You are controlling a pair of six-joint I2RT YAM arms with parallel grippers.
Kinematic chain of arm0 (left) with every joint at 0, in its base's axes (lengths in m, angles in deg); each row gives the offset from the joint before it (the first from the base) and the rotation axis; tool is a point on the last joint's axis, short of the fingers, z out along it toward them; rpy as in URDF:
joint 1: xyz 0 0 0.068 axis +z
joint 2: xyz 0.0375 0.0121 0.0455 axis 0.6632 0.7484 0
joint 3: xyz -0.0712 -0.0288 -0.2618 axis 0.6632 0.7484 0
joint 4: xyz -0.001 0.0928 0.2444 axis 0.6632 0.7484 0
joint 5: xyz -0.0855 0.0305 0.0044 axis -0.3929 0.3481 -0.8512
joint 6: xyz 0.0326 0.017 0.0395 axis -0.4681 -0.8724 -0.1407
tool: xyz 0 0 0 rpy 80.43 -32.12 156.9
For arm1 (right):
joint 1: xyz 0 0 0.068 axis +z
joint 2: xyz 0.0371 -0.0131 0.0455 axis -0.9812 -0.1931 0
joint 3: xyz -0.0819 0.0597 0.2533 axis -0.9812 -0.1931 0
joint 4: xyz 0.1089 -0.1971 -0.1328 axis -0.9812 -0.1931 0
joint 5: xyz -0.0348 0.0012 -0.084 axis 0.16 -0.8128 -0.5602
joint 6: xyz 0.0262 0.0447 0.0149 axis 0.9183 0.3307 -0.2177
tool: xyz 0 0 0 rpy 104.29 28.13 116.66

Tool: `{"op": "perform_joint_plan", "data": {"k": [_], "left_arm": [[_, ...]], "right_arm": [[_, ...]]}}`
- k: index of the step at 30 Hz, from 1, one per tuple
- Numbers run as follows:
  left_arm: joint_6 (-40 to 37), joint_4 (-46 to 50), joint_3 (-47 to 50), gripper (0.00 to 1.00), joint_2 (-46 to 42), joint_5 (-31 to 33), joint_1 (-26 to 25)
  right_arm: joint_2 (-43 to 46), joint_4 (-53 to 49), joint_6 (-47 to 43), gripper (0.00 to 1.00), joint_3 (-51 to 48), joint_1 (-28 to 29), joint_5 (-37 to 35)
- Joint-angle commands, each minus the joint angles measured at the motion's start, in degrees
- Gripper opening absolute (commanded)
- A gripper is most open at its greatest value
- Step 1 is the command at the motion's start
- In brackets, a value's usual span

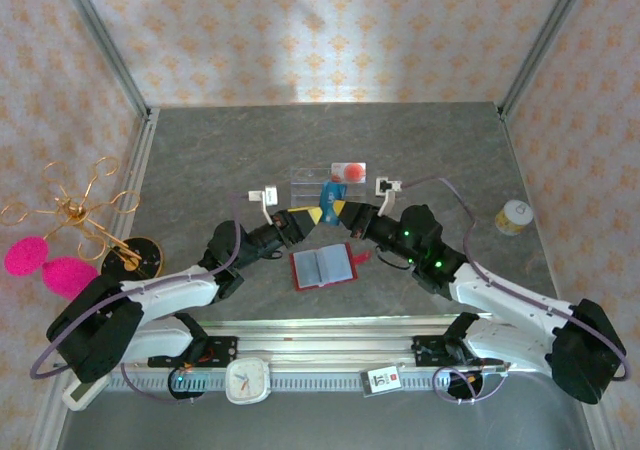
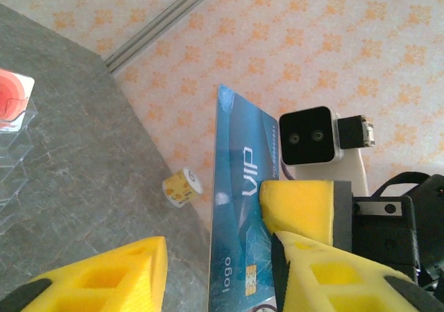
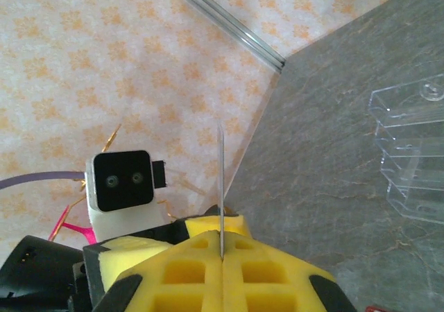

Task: Take the credit cards out of the card holder

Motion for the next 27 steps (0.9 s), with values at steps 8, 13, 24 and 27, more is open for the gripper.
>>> {"op": "perform_joint_plan", "data": {"k": [8,13,24,27], "left_arm": [[3.6,-9.5,0.1,0.10,1.9,-3.4,0.4],[-0.9,-0.7,-2.0,0.00,-0.5,-4.2,1.8],[-40.4,51.0,-28.0,0.00,0.3,-10.0,6.1],[-55.5,64.2,-37.8,0.00,4.2,-12.1,6.1]], "right_arm": [[-4.7,6.9,0.9,0.00,-0.4,1.5,0.3],[-2.5,-2.5,-2.1,0.07,0.8,1.6,-2.7],[13.2,-29.8,-8.6,0.32,1.6,-5.6,-14.8],[15.1,-31.9,-8.2,0.32,0.8,-6.5,-15.1]]}}
